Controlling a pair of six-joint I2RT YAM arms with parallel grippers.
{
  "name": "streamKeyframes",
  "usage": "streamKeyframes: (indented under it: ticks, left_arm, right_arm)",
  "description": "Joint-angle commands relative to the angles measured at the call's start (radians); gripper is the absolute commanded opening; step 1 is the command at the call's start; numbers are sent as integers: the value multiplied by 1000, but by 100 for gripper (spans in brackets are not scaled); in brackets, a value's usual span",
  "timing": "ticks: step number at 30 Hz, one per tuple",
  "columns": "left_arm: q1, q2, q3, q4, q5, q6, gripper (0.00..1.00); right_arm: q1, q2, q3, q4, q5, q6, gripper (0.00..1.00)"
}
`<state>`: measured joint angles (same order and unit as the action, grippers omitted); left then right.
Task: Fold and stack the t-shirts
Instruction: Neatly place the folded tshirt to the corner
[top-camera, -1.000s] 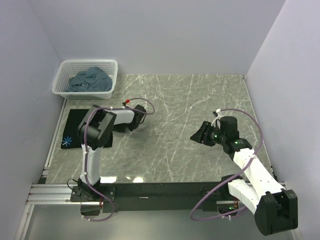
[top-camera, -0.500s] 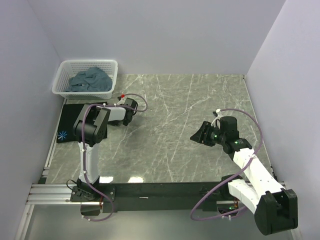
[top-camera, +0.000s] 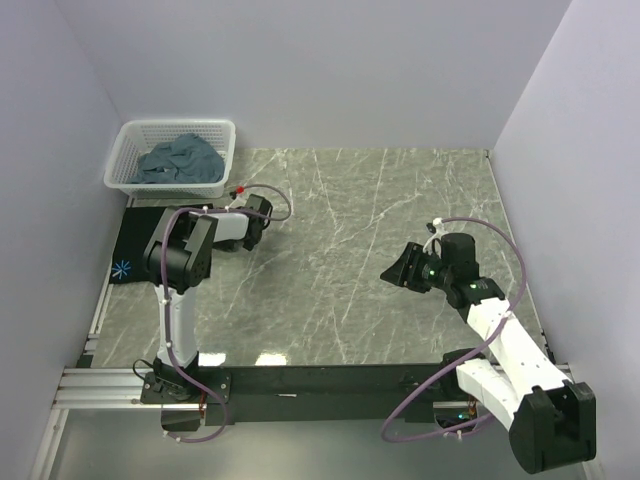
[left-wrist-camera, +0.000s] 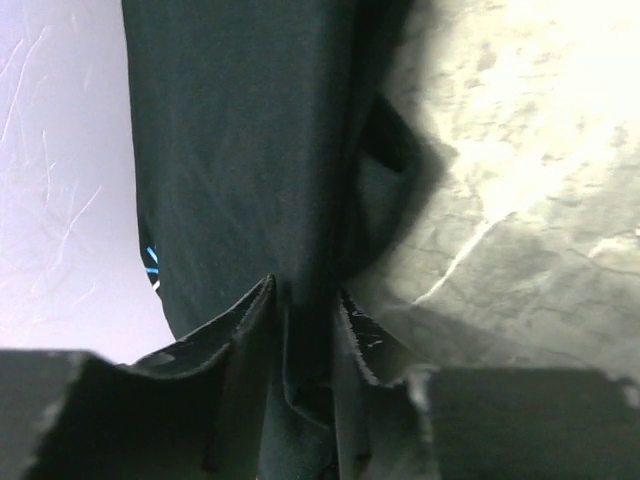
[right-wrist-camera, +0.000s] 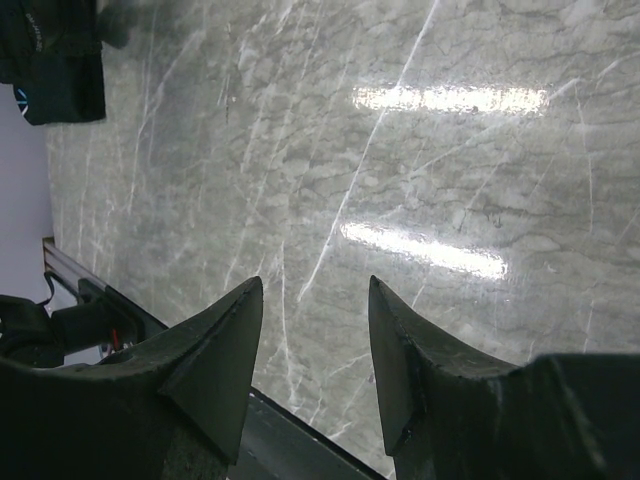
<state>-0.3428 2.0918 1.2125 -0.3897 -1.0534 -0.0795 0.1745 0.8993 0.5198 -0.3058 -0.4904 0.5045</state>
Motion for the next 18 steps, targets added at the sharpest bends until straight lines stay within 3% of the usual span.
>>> streamKeyframes:
  ticks: [1,7,18]
  left_arm:
    - [4,-29,-24,-54,27,-78,34]
    - [13,-6,-31,-64,-23,-100,48]
    - [42,-4,-7,-129,-2,-161,51]
  right_arm:
    - [6,-36,14,13,-2,3,54]
    - [5,-76,16,-9,6,-1,54]
    - [6,-112,22,-24,7,8,54]
